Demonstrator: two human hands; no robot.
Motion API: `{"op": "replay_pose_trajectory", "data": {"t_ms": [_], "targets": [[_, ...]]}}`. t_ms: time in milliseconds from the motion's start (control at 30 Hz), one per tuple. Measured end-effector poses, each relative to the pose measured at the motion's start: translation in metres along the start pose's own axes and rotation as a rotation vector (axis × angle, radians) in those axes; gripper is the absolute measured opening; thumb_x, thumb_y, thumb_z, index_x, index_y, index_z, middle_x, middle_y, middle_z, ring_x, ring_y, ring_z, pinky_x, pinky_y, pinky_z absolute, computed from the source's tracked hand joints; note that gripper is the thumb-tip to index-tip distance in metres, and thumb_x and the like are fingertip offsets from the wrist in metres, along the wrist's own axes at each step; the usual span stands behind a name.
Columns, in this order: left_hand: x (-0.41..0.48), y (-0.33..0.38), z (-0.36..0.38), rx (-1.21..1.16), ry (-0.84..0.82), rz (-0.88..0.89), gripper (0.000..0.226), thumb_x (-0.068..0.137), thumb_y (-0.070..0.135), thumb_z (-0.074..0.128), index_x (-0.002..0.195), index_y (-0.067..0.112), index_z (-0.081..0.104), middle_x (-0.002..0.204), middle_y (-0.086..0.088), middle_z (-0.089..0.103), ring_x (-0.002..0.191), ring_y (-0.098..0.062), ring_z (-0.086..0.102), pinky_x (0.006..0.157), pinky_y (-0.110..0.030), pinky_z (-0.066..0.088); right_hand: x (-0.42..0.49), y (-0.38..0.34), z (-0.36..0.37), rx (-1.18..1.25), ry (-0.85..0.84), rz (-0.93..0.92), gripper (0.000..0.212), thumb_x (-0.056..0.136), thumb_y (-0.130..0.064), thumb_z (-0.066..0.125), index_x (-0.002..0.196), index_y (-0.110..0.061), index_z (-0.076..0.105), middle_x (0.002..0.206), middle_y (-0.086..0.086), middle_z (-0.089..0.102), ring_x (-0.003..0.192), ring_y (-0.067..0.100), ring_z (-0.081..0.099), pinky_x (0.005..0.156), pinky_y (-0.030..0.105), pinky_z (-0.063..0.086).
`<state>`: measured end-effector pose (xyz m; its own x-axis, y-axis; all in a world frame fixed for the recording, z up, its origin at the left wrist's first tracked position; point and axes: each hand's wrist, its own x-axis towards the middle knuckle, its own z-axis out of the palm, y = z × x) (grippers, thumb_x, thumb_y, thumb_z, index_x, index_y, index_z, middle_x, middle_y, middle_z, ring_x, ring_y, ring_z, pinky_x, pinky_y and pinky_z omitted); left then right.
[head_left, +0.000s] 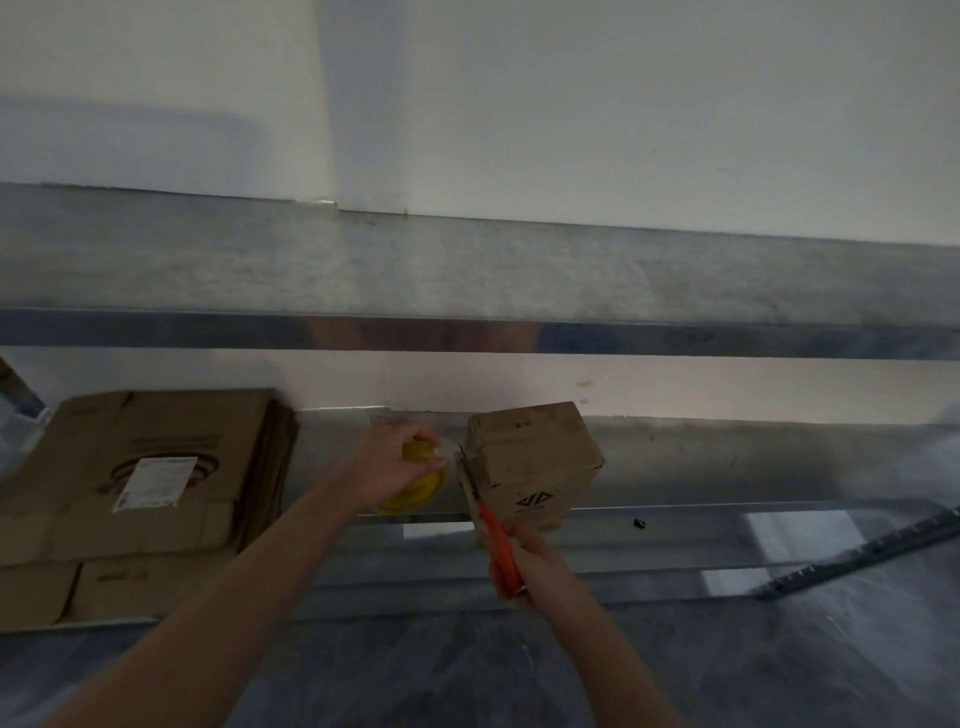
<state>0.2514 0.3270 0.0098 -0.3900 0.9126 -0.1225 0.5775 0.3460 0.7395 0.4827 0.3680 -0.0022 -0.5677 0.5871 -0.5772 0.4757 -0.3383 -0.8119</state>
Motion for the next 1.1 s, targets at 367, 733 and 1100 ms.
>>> {"op": "replay_pose_trajectory", "data": {"t_ms": [367, 733, 1100], "targets": [[-0.006, 0.008, 0.005, -0.022, 0.011, -0.031, 0.02, 0.083, 0.037, 0.072, 0.097, 0.039, 0.059, 0.107, 0.016, 0.052, 0.101, -0.008, 0.051, 0.082, -0.029, 0.042, 0.018, 0.014, -0.008, 0.0, 0.015, -0.023, 0.01, 0.097, -0.019, 0.053, 0.097, -0.017, 0.063, 0.057, 0.002, 0.055, 0.051, 0.012, 0.048, 0.05, 0.023, 0.039], [-0.007, 0.007, 0.005, 0.015, 0.012, -0.018, 0.019, 0.082, 0.043, 0.07, 0.098, 0.038, 0.059, 0.108, 0.016, 0.053, 0.099, -0.007, 0.051, 0.081, -0.029, 0.042, 0.032, 0.017, -0.012, -0.102, 0.09, -0.059, 0.02, 0.091, -0.008, 0.05, 0.088, -0.021, 0.065, 0.059, 0.0, 0.055, 0.054, 0.013, 0.049, 0.049, 0.025, 0.039], [-0.004, 0.003, 0.008, 0.046, 0.02, 0.024, 0.021, 0.08, 0.039, 0.074, 0.087, 0.044, 0.055, 0.1, 0.026, 0.05, 0.093, 0.001, 0.051, 0.074, -0.019, 0.039, 0.042, 0.013, -0.02, -0.154, 0.159, -0.086, 0.022, 0.091, -0.016, 0.053, 0.077, -0.03, 0.063, 0.06, -0.003, 0.056, 0.063, 0.018, 0.05, 0.066, 0.035, 0.039]]}}
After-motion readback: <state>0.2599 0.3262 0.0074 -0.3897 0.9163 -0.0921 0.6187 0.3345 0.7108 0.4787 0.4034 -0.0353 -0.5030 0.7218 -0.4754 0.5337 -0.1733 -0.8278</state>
